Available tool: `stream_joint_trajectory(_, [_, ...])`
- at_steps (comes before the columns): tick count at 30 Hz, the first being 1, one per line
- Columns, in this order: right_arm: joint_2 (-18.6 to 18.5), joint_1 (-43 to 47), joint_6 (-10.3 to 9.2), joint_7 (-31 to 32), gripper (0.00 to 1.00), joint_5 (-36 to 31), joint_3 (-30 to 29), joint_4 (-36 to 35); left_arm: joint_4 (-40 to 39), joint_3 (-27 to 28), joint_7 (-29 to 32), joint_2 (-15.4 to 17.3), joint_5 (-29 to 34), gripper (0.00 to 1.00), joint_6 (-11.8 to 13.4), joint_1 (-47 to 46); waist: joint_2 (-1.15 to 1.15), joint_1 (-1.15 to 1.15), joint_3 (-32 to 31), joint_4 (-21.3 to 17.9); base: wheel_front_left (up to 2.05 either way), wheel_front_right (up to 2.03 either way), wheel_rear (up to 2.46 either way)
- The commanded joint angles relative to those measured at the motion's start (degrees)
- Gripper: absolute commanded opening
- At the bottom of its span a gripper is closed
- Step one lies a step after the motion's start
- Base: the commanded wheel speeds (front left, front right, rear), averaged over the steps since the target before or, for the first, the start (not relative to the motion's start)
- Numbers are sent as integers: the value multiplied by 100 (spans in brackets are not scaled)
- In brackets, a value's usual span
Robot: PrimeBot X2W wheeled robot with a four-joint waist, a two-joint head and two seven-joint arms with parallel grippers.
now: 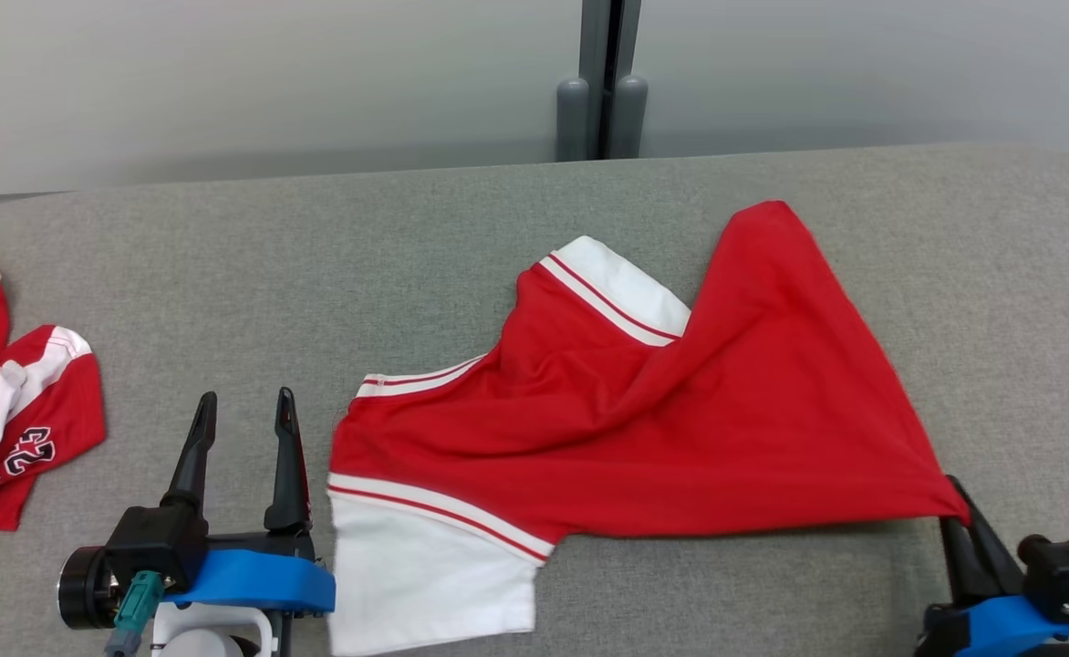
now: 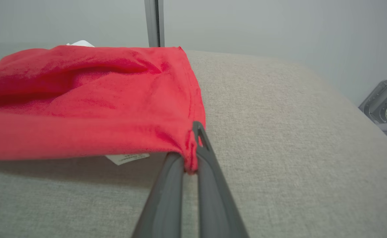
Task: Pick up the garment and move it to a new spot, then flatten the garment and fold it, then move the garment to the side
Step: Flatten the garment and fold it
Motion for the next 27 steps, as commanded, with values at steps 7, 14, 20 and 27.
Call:
stream_joint_trajectory(7, [-121,-136,1,-18,100,-104,-557,548,4,6,-27,-4,15,100,-22,-103,0,0,45,-49,0,0,0])
stream_joint_trajectory(14, [-231,-234,1,-24,100,-115,-1134,567,14,64,-27,-4,33,100,-28,-28,0,0,-29,-51,0,0,0])
stream_joint_trajectory(20, [-137,-287,1,-20,100,-195,-1560,62,-5,100,-27,-5,57,100,-32,-20,0,0,-51,-60,0,0,0])
stream_joint_trajectory(27, [162,-350,1,-21,100,-24,-1271,-602,-21,143,-27,-4,95,100,-52,10,0,0,-100,-61,0,0,0])
